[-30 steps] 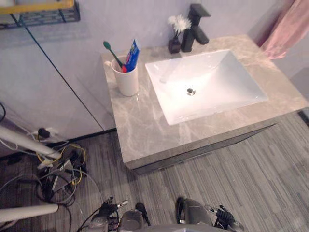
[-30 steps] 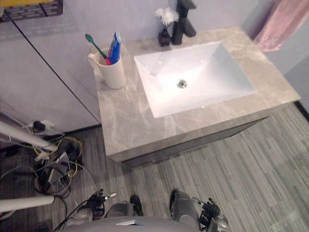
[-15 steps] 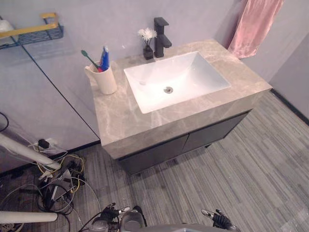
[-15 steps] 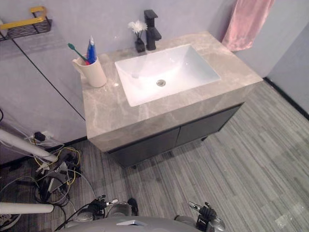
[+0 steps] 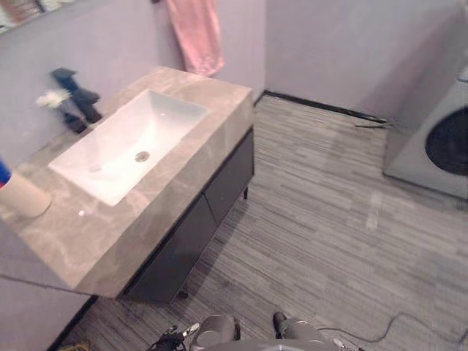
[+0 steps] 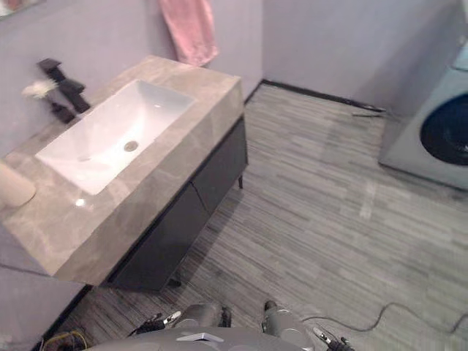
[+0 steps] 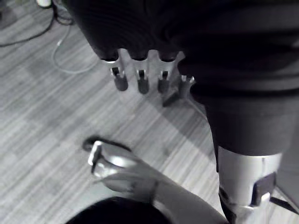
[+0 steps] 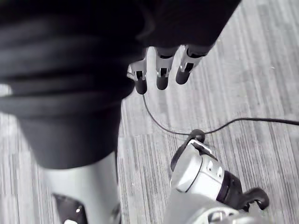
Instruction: Organize washtable
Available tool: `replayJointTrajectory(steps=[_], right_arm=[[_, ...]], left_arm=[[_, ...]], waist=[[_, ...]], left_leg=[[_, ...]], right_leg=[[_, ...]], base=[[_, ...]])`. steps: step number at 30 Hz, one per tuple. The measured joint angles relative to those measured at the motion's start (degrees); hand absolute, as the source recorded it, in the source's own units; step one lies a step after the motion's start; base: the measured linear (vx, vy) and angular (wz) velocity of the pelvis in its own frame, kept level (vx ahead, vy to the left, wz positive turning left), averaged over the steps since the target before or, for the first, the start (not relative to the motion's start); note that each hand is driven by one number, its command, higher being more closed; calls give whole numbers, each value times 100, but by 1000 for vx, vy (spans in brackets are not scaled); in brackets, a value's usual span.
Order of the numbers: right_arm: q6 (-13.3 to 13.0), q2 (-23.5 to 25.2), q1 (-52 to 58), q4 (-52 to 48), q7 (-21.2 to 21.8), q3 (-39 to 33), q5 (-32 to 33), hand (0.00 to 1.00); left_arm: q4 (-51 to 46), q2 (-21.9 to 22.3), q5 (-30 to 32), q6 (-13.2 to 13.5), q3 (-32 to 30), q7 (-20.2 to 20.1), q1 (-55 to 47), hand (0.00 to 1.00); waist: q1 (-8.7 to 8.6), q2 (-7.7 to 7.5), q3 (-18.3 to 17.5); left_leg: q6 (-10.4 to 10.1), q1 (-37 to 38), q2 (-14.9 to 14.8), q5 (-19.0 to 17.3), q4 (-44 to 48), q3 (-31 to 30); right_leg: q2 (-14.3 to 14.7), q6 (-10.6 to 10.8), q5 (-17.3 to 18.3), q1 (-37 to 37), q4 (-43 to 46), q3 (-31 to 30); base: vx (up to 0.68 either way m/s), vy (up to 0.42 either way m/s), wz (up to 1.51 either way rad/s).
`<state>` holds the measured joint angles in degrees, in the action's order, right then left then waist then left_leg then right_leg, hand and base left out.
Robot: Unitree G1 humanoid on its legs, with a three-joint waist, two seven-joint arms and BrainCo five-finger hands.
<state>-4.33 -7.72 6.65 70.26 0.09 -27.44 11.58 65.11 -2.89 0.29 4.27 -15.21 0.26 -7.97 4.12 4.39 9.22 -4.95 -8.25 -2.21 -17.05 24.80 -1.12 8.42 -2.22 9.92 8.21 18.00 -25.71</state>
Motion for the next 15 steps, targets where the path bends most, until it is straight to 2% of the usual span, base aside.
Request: replayJointTrajectory(steps=[1, 3, 4, 5, 6, 9, 13, 15], right_arm=[[-9, 56, -14, -3, 4, -13, -7, 0], [-2, 106, -20, 6, 27, 13, -42, 0], [-3, 133, 35, 8, 63, 5, -42, 0], [-4, 150, 117, 7, 110, 0, -41, 0], [2, 183, 168, 7, 125, 16, -40, 0], [-5, 164, 148, -23, 128, 175, -40, 0], [-60, 92, 34, -164, 183, 732, -46, 0], [-64, 91, 38, -240, 196, 764, -46, 0]], left_arm=[[16, 26, -2, -2, -60, 6, -118, 0], [17, 3, 3, -7, -8, 7, -250, 0], [17, -58, 7, -6, 34, 7, -218, 0], [100, -128, 13, -21, 214, 16, -76, 0], [120, -179, 14, -19, 399, 22, 42, 0], [115, -265, 15, -15, 715, 19, 218, 0], [288, -377, 14, -25, 1034, -104, 347, 0], [361, -423, 12, -23, 1068, -149, 371, 0]], waist=[[34, -19, -11], [90, -55, -191], [75, -161, -215], [25, -150, -234], [-34, -153, -270], [-35, -182, -260], [-66, -212, -222], [-186, -267, -181]], left_leg=[[348, 175, -33, 193, -289, 272], [405, 300, -42, 289, -673, 676], [427, 330, 48, 299, -748, 740], [502, 323, 88, 332, -798, 704], [525, 333, 134, 380, -941, 643], [537, 528, 192, 421, -1193, 719], [516, 1207, 175, 453, -1565, 1486], [518, 1349, 287, 454, -1252, 1452]], right_leg=[[12, 74, -131, -73, -193, -177], [-141, 209, -260, 39, -185, -60], [-305, 226, -280, 64, -172, 166], [-447, 454, -386, 16, -377, 291], [-501, 490, -430, -15, -537, 389], [-560, 512, -420, 32, -509, 441], [-262, 813, -213, 506, 760, 545], [-269, 817, -211, 559, 1100, 752]], base=[[55, 137, -120], [126, 137, -97], [168, 119, -38], [187, 99, 14], [195, 76, 29], [201, 48, -16], [164, -2, -99], [132, -65, -124]])
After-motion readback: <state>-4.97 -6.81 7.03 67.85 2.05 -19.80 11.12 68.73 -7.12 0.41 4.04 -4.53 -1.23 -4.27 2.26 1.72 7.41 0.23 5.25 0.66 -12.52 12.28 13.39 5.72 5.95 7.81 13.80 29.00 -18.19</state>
